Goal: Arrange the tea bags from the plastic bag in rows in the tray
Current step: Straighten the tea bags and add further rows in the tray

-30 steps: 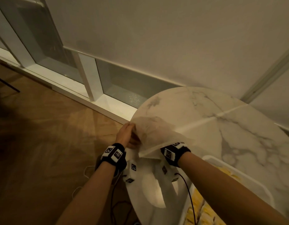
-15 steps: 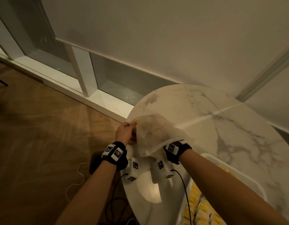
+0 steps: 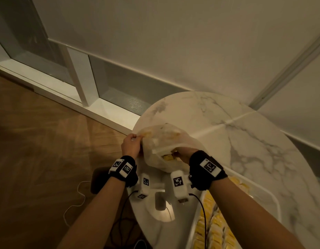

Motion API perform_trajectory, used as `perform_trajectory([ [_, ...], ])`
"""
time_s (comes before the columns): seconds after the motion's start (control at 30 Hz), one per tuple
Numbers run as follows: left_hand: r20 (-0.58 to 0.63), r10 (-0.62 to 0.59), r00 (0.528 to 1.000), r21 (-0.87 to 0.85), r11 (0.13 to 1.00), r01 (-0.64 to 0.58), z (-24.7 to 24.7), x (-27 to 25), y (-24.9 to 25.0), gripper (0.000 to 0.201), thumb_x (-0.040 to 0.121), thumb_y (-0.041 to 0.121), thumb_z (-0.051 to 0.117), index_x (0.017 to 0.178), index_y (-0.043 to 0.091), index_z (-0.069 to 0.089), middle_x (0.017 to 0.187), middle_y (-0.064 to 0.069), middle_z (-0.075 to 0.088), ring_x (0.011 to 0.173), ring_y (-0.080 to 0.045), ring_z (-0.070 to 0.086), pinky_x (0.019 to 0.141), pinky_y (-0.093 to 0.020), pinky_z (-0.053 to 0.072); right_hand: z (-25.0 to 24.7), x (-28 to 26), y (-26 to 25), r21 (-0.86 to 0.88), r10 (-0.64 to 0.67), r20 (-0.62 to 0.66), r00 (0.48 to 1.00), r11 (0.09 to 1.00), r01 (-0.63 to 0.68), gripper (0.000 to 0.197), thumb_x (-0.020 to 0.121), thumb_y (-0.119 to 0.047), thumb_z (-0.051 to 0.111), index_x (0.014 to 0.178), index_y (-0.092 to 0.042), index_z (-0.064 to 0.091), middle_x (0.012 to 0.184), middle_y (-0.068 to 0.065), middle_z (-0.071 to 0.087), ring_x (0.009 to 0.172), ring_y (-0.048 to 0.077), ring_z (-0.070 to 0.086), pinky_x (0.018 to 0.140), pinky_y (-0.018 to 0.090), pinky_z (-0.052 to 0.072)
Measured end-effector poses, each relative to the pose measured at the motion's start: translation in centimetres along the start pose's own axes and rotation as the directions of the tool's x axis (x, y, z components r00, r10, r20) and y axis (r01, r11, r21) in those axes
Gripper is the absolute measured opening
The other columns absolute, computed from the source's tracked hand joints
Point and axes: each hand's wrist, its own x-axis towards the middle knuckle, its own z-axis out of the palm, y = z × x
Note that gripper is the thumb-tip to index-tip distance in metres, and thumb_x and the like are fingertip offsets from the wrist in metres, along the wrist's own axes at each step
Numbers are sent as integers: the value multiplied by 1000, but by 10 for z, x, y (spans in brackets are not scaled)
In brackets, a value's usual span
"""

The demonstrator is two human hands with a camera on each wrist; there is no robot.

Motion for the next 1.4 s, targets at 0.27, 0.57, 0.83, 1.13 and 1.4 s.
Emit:
perform_trajectory([
  [0.27,-41,13,999,58,998,-10,5,1,13,15,93,22,56,91,10,64,99,-13,65,92,-33,57,81,-34,45,-22,-36,2,532,60,137,989,838,-125,18,99,-2,47,96,-7,64,78,10,69,57,15,65,39,17,47],
  [0.57,63,37,997,124,991,-45,-4,-27,15,37,93,44,61,120,21,51,116,-10,63,90,-29,66,66,-43,61,-41,-39,13,703,64,-138,988,709,52,16,97,2,49,93,-1,65,86,14,64,67,20,61,40,19,47],
  [0.83,436,689,579,59,620,-782,-11,-153,31,49,92,43,45,140,37,45,146,11,40,136,-10,36,108,-33,31,-44,-50,26,532,-7,-323,946,826,188,25,90,4,58,113,1,66,94,17,67,74,25,63,46,26,50],
  [1.13,572,647,505,212,477,-853,20,-162,55,77,82,72,44,150,38,33,160,12,23,145,-10,22,116,-37,24,-49,-73,35,306,-101,-379,920,924,228,22,86,9,55,102,3,68,86,21,70,73,30,67,58,36,57],
  [1.4,435,676,595,259,539,-802,40,-158,63,47,88,45,46,126,23,62,137,7,54,125,-12,47,104,-36,41,-68,-94,48,469,-73,-366,928,846,252,21,90,-7,67,109,1,69,90,15,72,70,22,70,55,30,56],
])
